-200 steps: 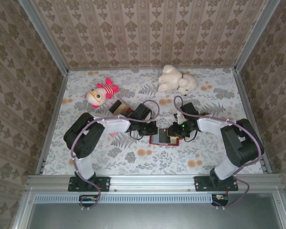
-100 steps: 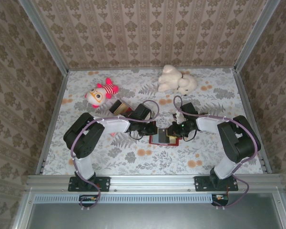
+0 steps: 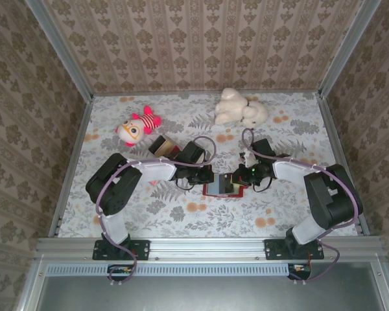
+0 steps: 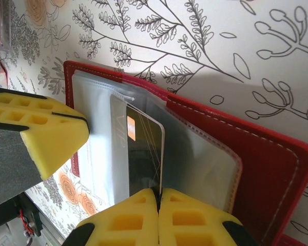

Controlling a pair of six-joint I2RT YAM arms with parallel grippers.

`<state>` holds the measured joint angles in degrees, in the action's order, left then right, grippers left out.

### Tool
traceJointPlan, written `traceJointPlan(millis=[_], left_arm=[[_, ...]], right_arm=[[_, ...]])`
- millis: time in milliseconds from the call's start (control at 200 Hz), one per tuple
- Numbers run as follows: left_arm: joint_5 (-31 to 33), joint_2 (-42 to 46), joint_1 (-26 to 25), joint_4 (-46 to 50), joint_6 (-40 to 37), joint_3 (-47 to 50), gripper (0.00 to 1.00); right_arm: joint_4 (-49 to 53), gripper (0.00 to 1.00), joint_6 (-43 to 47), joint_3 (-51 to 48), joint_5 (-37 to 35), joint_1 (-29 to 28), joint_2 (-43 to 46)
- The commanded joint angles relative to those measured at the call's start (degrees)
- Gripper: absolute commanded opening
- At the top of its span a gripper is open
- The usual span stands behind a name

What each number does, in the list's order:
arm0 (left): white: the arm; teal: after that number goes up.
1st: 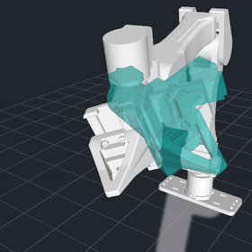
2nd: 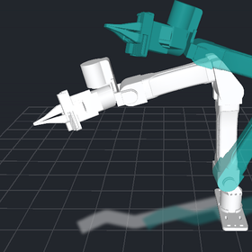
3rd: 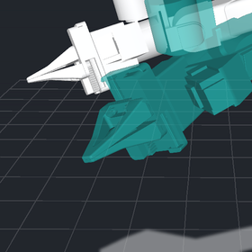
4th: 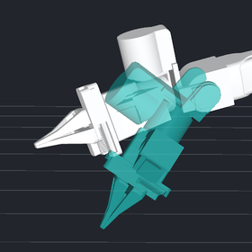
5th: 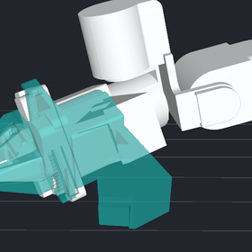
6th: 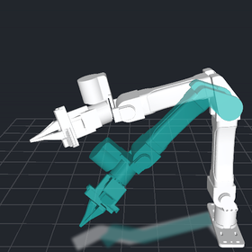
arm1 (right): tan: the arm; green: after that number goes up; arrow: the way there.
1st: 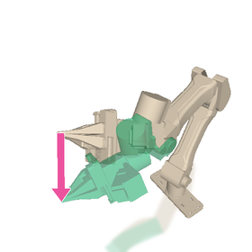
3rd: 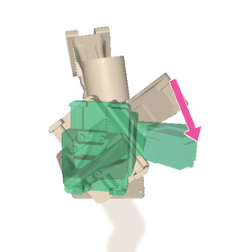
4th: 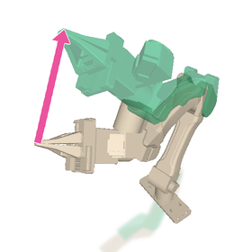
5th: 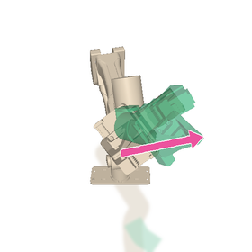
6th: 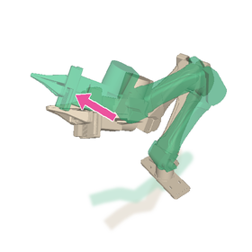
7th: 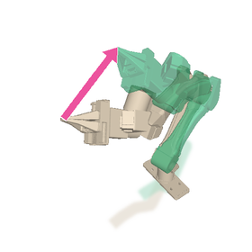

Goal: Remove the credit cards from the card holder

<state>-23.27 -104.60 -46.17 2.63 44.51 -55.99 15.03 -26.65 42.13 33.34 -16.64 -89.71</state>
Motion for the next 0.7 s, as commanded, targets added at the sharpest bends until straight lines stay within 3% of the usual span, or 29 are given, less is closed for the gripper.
traceJointPlan(millis=[0, 695], left_arm=[[3.27, -0.2, 0.81, 5.44, -0.93, 2.16, 0.0], [3.23, 0.62, 1.08, 5.41, -1.12, 2.33, 0.0]], right_arm=[[2.32, 0.07, 1.43, -1.09, -2.7, 0.42, 0.2], [3.27, 0.04, 0.73, -1.27, -3.08, 0.88, 4.45]])
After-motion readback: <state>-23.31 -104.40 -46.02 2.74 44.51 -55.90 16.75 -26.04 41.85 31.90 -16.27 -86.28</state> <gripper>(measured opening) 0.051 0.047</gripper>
